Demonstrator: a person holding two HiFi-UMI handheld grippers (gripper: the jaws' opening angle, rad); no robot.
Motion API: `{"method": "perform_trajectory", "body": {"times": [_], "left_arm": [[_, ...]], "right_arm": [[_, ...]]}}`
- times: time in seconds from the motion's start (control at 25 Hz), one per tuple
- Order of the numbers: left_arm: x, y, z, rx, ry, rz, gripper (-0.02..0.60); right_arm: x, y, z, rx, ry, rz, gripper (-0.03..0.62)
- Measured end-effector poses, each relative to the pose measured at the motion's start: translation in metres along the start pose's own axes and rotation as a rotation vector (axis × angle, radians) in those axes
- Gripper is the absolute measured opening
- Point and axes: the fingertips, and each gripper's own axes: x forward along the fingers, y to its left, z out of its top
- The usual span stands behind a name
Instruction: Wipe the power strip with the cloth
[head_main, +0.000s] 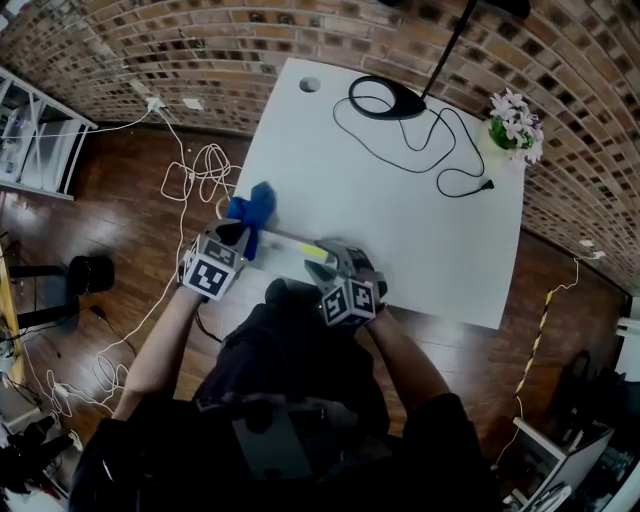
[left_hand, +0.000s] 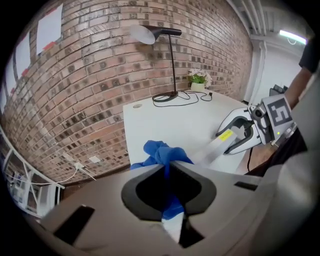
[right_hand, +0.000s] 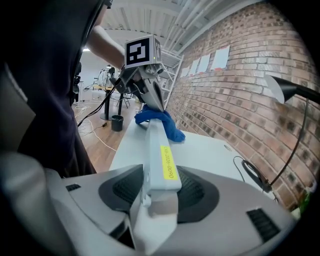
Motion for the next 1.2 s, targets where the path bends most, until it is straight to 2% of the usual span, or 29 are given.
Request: {"method": "perform_trajectory", "body": {"times": [0.12, 0.32, 0.4, 0.56, 0.76, 0.92, 1.08, 1.2], "left_arm": [[-0.002, 0.000, -0.001, -0.034, -0.024, -0.034, 0.040], [-0.001, 0.000, 0.000, -0.020, -0.044, -0.058, 0.040], [-0.001, 0.001, 0.000, -0.036, -0.054, -0.072, 0.040], [-0.002, -0.001, 0.003, -0.010, -0.081, -0.087, 0.040], [-0.006, 0.001, 0.003, 0.025, -0.130, -0.100, 0.040], [-0.001, 0.000, 0.004, 0.035, -0.116, -0.110, 0.040], [0.001, -0.006, 0.005, 0.038, -0.090, -0.078, 0.040], [0.001, -0.006, 0.003, 0.065, -0.059, -0.007, 0.040]], "right_arm": [[0.001, 0.001, 0.000, 0.012, 0.006, 0.004, 0.199], [0.005, 0.002, -0.006, 0.048, 0.021, 0.024, 0.192], [0.008, 0.004, -0.009, 0.105, 0.027, 0.069, 0.184], [0.010, 0.006, -0.015, 0.202, 0.052, 0.140, 0.166], [0.013, 0.005, -0.012, 0.201, 0.089, 0.134, 0.166], [0.015, 0.004, -0.015, 0.207, 0.101, 0.142, 0.166], [0.012, 0.007, -0.016, 0.249, 0.069, 0.174, 0.166], [0.012, 0.006, -0.014, 0.249, 0.034, 0.183, 0.166]]}}
